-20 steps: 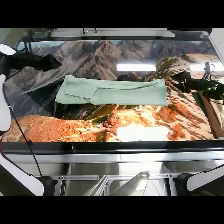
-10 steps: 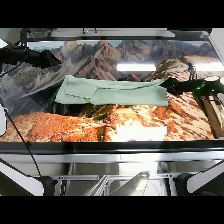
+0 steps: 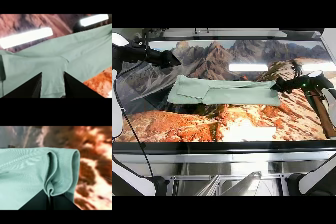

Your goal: Fold the shirts.

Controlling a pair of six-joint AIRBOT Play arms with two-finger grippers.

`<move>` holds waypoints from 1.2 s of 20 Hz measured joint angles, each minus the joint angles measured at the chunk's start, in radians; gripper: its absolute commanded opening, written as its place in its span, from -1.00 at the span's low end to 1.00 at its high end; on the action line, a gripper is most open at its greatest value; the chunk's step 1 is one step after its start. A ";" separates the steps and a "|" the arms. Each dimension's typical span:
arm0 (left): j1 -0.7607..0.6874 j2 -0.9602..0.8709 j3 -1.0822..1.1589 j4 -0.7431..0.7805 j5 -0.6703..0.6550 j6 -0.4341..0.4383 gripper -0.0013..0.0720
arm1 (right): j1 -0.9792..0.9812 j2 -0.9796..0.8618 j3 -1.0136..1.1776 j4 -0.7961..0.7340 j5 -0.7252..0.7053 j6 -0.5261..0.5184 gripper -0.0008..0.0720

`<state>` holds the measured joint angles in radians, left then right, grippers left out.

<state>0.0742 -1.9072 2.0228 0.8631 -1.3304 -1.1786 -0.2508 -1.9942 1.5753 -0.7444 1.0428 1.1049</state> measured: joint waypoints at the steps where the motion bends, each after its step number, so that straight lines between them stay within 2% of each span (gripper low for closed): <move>1: -0.012 0.000 0.000 0.000 -0.002 0.000 -0.18 | 0.002 -0.002 0.005 -0.006 0.005 0.004 -0.94; 2: -0.027 0.000 0.000 0.000 -0.001 0.000 -0.21 | 0.004 -0.002 0.013 -0.016 0.013 0.010 -0.94; 4: -0.063 -0.009 0.000 0.000 -0.001 -0.003 -0.71 | 0.009 -0.003 0.037 -0.031 0.035 0.019 -0.94; 5: -0.083 -0.019 0.000 0.000 -0.001 -0.003 -0.74 | 0.010 -0.003 0.050 -0.030 0.042 0.026 -0.92; 6: -0.106 -0.031 0.000 0.000 -0.002 -0.003 -0.74 | 0.011 -0.002 0.062 -0.030 0.046 0.031 -0.58; 7: -0.129 -0.045 0.000 0.000 -0.002 -0.003 -0.74 | 0.012 -0.002 0.070 -0.030 0.053 0.037 0.11; 8: -0.151 -0.060 0.000 0.000 -0.002 -0.003 -0.74 | 0.011 -0.001 0.076 -0.031 0.060 0.040 0.28; 11: -0.206 -0.089 0.000 0.000 -0.002 0.002 -0.74 | -0.010 0.010 0.085 -0.035 0.093 0.048 0.30; 12: -0.219 -0.092 0.000 0.000 0.002 0.005 -0.74 | -0.024 0.015 0.087 -0.039 0.098 0.048 0.60; 13: -0.227 -0.095 0.000 0.000 0.010 0.006 -0.74 | -0.040 0.019 0.088 -0.042 0.108 0.048 0.79; 17: -0.243 -0.098 0.000 0.000 0.024 0.009 -0.74 | -0.084 0.001 0.089 -0.045 0.129 0.055 0.79; 23: -0.247 -0.098 0.000 0.000 0.029 0.011 -0.74 | -0.050 -0.052 0.092 -0.017 0.175 0.058 0.76; 24: -0.247 -0.098 0.000 0.000 0.029 0.011 -0.74 | -0.040 -0.056 0.092 -0.018 0.178 0.058 0.61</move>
<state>-0.1726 -2.0056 2.0228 0.8627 -1.3018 -1.1671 -0.2913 -2.0499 1.6676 -0.7620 1.2209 1.1629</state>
